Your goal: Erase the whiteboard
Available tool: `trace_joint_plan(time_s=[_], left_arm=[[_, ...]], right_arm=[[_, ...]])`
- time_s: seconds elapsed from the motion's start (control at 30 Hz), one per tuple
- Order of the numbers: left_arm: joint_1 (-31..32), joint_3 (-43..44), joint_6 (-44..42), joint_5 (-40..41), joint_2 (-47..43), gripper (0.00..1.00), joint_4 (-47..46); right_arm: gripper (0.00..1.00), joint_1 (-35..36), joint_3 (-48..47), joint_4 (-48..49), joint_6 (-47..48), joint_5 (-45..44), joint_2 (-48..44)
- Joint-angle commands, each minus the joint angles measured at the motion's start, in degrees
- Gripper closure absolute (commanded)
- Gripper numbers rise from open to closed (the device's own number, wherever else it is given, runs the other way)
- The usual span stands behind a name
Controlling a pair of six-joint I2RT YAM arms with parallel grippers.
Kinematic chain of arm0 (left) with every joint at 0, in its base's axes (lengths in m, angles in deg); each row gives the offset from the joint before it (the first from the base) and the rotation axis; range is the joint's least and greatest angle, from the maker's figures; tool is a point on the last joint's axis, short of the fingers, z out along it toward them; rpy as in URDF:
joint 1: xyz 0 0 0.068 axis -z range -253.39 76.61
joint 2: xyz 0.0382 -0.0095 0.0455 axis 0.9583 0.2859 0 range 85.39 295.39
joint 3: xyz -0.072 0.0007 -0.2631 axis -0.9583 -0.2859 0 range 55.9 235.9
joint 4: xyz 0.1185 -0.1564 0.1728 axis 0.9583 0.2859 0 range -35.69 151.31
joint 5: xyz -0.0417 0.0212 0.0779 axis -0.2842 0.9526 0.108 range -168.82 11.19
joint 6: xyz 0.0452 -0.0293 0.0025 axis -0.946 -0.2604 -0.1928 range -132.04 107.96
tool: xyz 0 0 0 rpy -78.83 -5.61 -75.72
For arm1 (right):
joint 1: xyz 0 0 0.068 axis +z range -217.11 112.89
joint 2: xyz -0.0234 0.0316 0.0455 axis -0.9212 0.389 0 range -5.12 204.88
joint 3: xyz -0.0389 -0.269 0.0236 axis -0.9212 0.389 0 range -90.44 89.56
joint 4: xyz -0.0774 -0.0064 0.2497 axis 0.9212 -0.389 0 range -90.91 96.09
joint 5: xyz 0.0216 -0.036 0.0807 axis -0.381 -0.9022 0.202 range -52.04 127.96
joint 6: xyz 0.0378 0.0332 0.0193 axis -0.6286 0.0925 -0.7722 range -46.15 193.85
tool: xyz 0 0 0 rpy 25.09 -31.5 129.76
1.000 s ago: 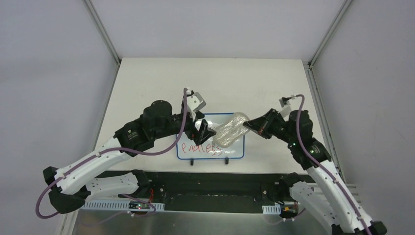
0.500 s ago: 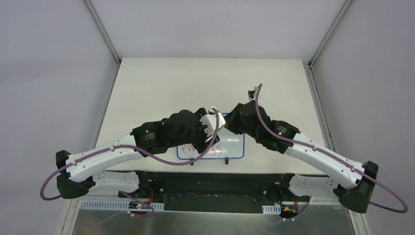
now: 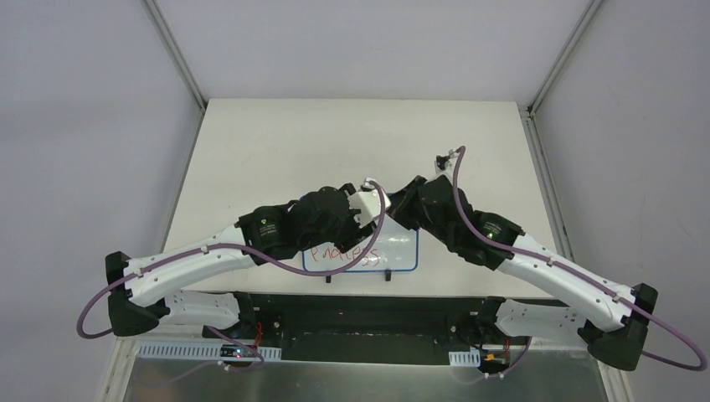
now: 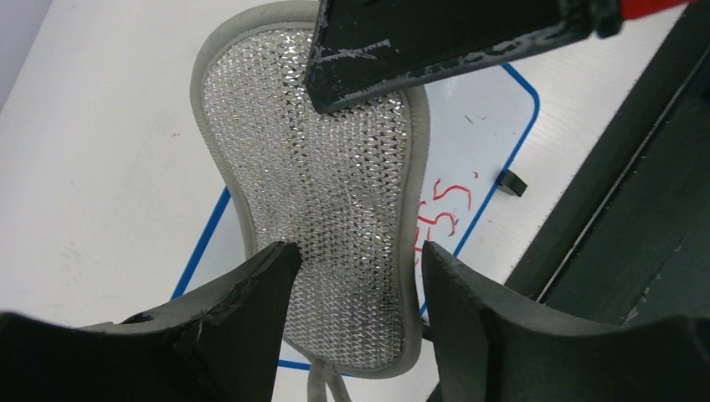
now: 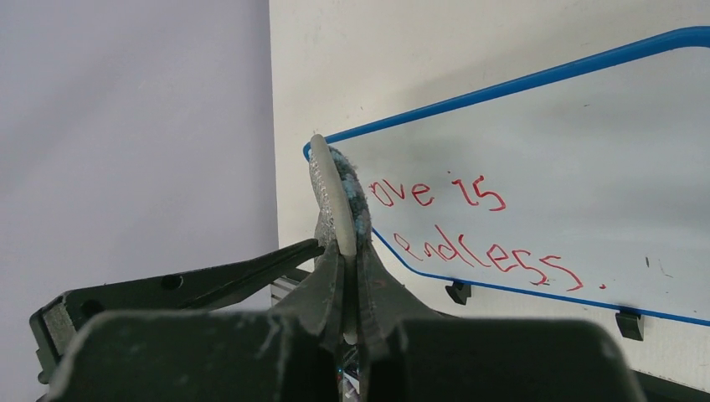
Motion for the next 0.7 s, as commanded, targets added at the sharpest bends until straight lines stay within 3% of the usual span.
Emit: trace_joint_plan(time_s=[0.0,0.37,0.6,0.67], left_arm=[[0.39,1.13,-0.46,5.57,-0.65,0.44,-0.98],[0.40,1.10,0.14,7.66,0.44,0.46,-1.52],[0.37,1.71,-0.17,9.49,0.41,0.73,-0.54],[0.46,1.54,-0.63,9.06,0.00,0.85,-0.59]], right_arm=[[1.00,0.73,0.29,3.26,-1.40,-0.32,0.50],[1.00,1.91,1.26,6.45,-2.54,0.61,0.76],[1.00,2.54,1.45,6.45,-2.44,0.39,-0.44],[1.00,2.63,1.71,6.24,-2.20,0.30,-0.87]])
